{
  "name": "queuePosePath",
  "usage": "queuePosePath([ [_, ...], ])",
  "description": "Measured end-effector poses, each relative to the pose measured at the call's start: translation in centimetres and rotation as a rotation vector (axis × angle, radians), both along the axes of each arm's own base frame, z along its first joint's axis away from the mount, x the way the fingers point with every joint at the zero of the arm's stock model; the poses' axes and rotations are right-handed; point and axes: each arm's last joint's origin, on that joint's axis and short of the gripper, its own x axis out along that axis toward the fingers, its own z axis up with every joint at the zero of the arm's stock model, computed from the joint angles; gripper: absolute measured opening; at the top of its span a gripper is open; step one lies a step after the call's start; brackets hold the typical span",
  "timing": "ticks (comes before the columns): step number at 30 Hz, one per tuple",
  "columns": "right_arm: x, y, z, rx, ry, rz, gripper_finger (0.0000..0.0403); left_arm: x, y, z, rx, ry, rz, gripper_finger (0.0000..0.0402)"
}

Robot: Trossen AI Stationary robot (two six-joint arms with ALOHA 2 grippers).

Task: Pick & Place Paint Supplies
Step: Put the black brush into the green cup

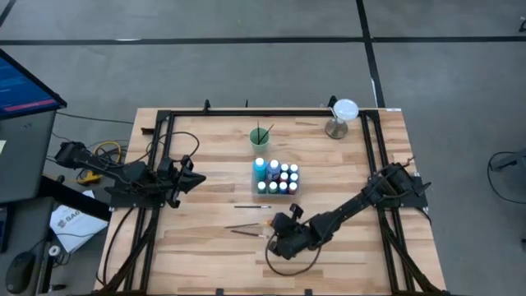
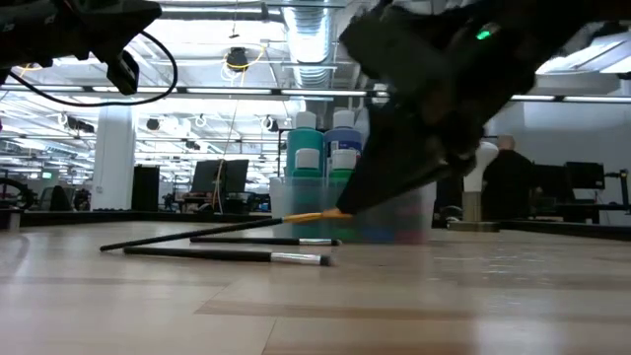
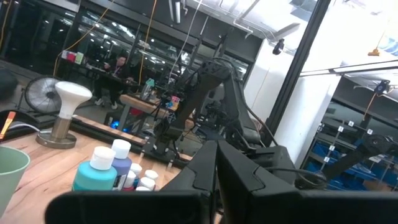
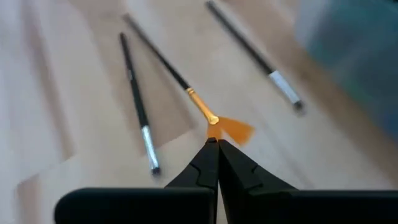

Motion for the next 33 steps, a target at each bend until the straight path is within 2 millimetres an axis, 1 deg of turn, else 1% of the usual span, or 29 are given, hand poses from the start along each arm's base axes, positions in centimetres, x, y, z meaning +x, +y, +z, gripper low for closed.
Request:
queuePosePath([
  [5,-0.5,0.6,0.1,-0.007,0.011,0.013,0.0,0.0,0.0,0.0,0.0,0.0,0.0,0.0008],
  [9,-1.1,0.7,1.0,0.009,0.017,-0.01,0.0,0.0,0.0,0.0,0.0,-0.002,0.0,0.0008],
  [11,-2.0,0.7,1.3,-0.01,0.06,-0.012,0.0,0.0,0.0,0.0,-0.001,-0.003,0.0,0.0008],
  [12,-2.1,0.8,1.7,-0.005,0.053,-0.011,0.0,0.0,0.0,0.0,-0.001,-0.005,0.0,0.0008],
  [16,-3.1,0.7,4.4,-0.019,0.033,0.023,0.0,0.0,0.0,0.1,-0.003,-0.01,-0.001,0.0008],
  [19,-3.7,0.2,6.6,-0.053,0.005,0.039,0.0,0.0,0.0,0.1,-0.004,-0.011,0.0,0.0008],
  [24,-4.2,-1.8,10.0,-0.103,-0.049,0.029,0.0,0.0,0.0,0.1,-0.003,-0.009,-0.001,0.0008],
  [33,-4.7,-5.1,14.6,-0.169,-0.13,0.051,0.0,0.0,0.0,0.0,-0.002,-0.006,-0.001,0.0008],
])
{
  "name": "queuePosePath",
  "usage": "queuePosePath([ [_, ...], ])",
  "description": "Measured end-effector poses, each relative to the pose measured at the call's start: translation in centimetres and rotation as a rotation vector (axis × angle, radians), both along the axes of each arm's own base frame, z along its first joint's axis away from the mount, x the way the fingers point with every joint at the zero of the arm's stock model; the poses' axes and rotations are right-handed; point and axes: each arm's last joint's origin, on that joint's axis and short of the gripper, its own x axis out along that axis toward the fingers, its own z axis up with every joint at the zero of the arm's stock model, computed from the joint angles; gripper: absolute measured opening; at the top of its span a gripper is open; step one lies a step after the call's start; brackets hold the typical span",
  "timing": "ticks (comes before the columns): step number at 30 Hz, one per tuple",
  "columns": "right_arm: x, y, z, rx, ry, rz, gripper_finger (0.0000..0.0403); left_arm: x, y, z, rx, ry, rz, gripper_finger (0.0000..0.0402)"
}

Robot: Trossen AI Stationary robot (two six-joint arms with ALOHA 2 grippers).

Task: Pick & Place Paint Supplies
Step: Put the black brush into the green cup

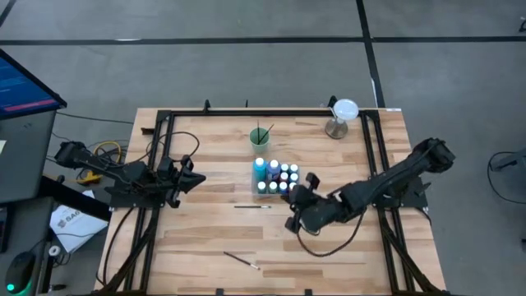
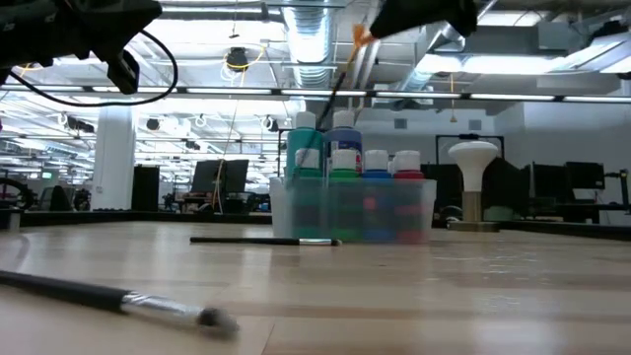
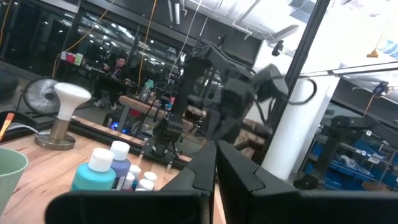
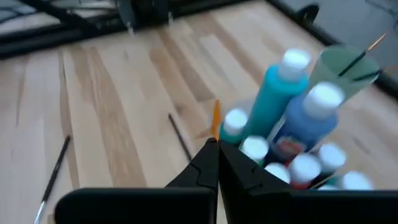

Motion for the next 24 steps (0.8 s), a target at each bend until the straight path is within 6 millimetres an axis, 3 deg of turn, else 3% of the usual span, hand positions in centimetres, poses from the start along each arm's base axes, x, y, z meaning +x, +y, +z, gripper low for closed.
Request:
queuePosePath([
  [14,-0.7,-6.1,6.6,-0.138,-0.203,-0.024,0.0,0.0,0.0,0.0,0.0,0.0,0.0,0.0008],
  [24,-0.2,-12.4,7.0,-0.272,-0.119,-0.146,0.0,0.0,0.0,0.0,0.0,0.001,0.0,0.0008],
])
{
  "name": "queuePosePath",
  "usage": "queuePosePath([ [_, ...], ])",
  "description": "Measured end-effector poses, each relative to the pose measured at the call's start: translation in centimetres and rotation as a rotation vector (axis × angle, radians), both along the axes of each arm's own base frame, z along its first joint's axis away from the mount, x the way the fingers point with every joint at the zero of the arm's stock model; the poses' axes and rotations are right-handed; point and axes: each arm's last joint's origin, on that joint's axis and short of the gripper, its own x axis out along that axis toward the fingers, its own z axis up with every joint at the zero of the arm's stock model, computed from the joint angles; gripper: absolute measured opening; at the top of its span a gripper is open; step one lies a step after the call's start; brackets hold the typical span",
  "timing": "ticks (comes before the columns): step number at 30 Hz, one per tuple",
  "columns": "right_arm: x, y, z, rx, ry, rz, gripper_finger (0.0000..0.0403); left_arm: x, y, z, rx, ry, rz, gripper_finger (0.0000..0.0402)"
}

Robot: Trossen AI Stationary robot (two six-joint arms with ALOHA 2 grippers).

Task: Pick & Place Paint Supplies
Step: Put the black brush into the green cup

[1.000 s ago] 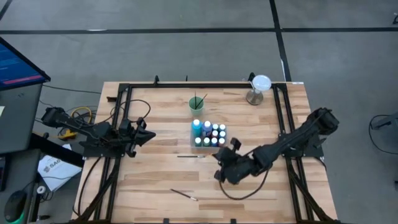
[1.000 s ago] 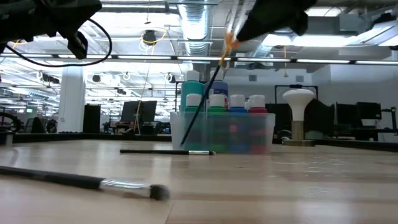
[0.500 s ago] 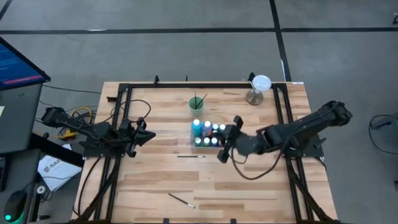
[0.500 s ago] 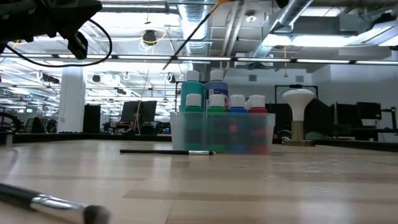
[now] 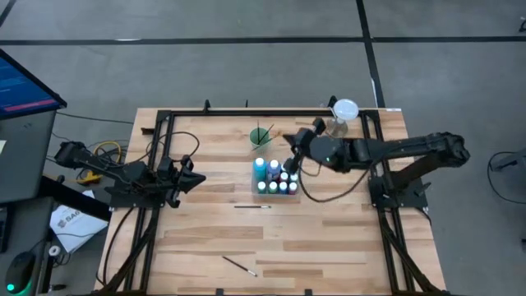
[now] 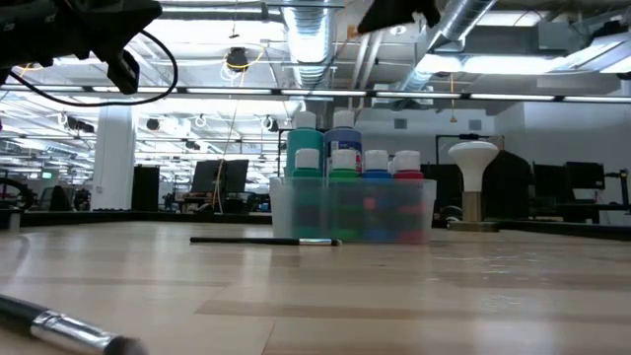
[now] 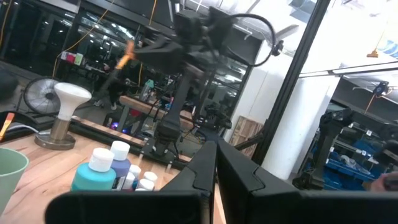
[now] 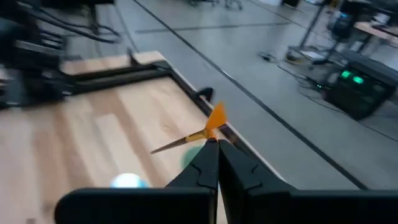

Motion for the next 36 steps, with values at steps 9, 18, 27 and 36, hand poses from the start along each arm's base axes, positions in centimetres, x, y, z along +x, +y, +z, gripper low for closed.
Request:
queuePosePath([
  [9,-0.2,-4.2,-0.3,-0.017,0.072,-0.077,0.0,0.0,0.0,0.0,0.0,0.0,0.0,0.0008],
  [18,1.5,-6.4,-2.4,0.008,0.129,-0.091,0.0,0.0,0.0,0.0,0.0,0.0,0.0,0.0008],
  [27,3.5,-6.8,-5.9,0.02,0.258,-0.065,0.0,0.0,0.0,0.1,-0.002,-0.007,-0.001,0.0008],
  [36,4.2,-6.7,-6.6,0.048,0.27,0.028,0.003,0.0,0.0,0.1,-0.002,-0.007,0.0,0.0008],
])
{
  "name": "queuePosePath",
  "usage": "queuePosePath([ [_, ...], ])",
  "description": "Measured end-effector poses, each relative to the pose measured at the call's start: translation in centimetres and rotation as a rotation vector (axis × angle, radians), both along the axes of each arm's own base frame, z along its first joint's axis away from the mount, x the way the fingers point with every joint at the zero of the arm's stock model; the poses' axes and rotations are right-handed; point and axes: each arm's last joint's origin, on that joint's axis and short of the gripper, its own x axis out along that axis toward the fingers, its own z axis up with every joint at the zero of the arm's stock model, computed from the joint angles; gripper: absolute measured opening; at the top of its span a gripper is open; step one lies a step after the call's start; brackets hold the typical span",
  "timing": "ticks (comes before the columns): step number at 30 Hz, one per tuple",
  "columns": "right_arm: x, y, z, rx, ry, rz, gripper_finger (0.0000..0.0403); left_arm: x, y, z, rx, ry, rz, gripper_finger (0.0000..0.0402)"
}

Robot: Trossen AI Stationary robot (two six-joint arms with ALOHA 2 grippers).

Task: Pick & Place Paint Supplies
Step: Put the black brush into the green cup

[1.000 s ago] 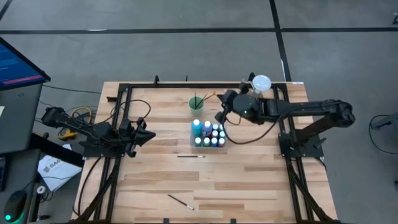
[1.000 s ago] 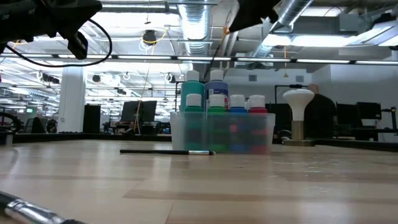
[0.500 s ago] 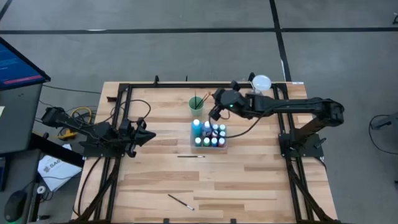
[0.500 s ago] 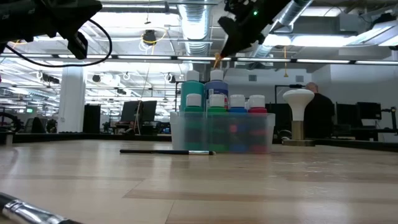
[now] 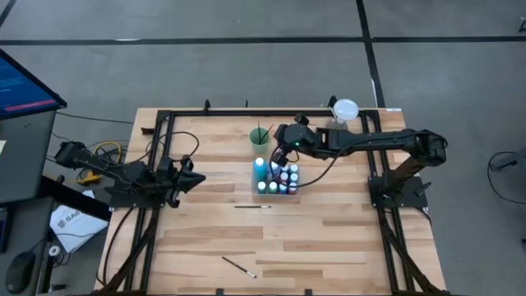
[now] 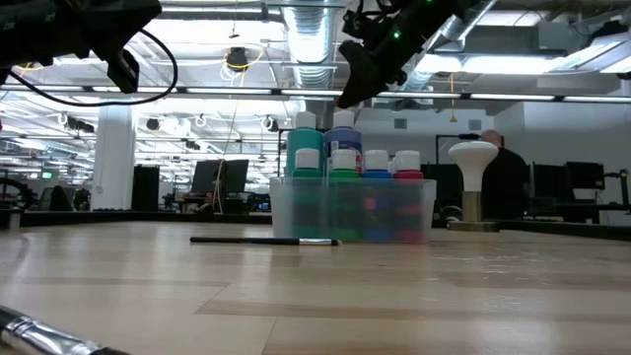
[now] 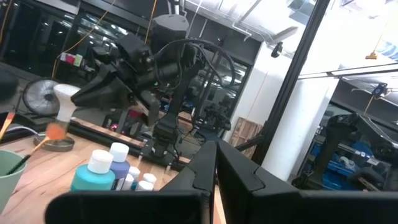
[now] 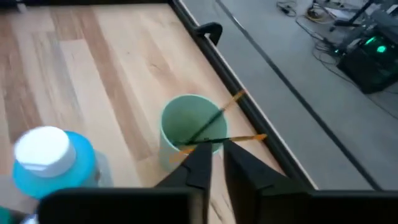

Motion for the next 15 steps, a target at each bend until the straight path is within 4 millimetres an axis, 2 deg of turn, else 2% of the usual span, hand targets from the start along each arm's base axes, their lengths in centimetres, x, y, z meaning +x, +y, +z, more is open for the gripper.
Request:
queuePosePath([
  [5,-0.2,-0.2,0.3,0.032,-0.027,-0.025,0.0105,0.0,0.0,0.0,0.0,0.0,0.0,0.0008],
  [8,-0.3,0.5,2.2,0.085,-0.094,0.055,0.015,0.0,0.0,0.0,0.0,0.0,0.0,0.0008],
  [12,-1.2,3.7,5.7,0.174,-0.24,0.216,0.0177,0.0,0.0,0.0,0.0,0.0,0.0,0.0008],
  [15,-2.3,7.3,6.5,0.2,-0.306,0.319,0.0173,0.0,0.0,0.0,0.0,0.0,0.0,0.0008],
])
